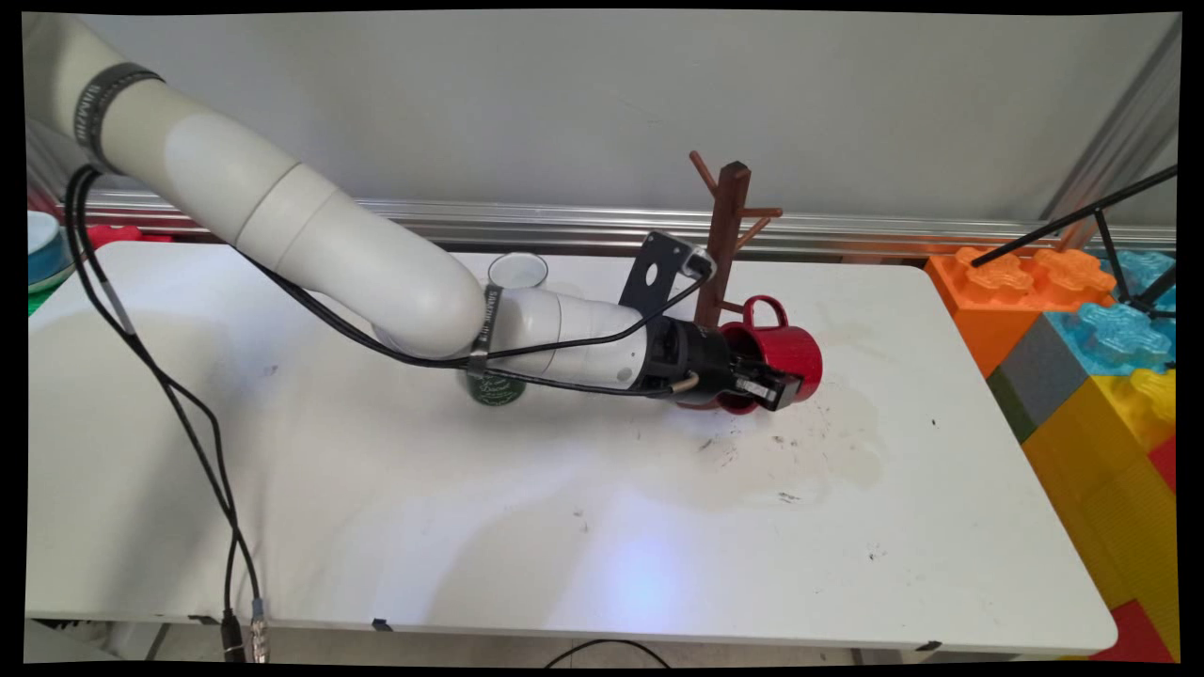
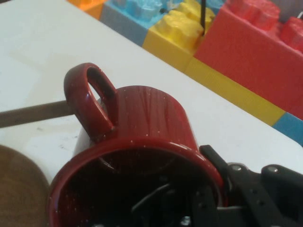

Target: Place the picked object on the table

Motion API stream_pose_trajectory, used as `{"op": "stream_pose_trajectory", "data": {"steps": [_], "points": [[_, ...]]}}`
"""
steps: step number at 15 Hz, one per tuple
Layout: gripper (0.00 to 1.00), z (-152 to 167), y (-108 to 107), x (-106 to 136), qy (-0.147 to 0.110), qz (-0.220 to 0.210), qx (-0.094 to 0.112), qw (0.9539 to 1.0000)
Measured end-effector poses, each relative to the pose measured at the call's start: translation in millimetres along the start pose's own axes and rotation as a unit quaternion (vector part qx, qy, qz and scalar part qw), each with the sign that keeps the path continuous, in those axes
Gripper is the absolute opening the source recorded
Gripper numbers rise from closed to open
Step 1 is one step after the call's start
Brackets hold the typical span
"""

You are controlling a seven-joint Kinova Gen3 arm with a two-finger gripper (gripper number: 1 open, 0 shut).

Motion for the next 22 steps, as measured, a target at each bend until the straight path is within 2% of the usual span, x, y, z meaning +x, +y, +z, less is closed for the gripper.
{"op": "stream_pose_trajectory", "data": {"steps": [6, 10, 13, 19, 22], "points": [[0.00, -16, 8, 4, 0.002, 0.047, -0.016, 0.9988], [0.00, -28, 6, 4, -0.027, 0.094, -0.014, 0.9951], [0.00, -43, 6, 6, -0.059, 0.133, -0.005, 0.9893], [0.00, -67, 7, 14, -0.094, 0.179, 0.006, 0.9793], [0.00, -83, 9, 19, -0.119, 0.206, 0.010, 0.9711]]}}
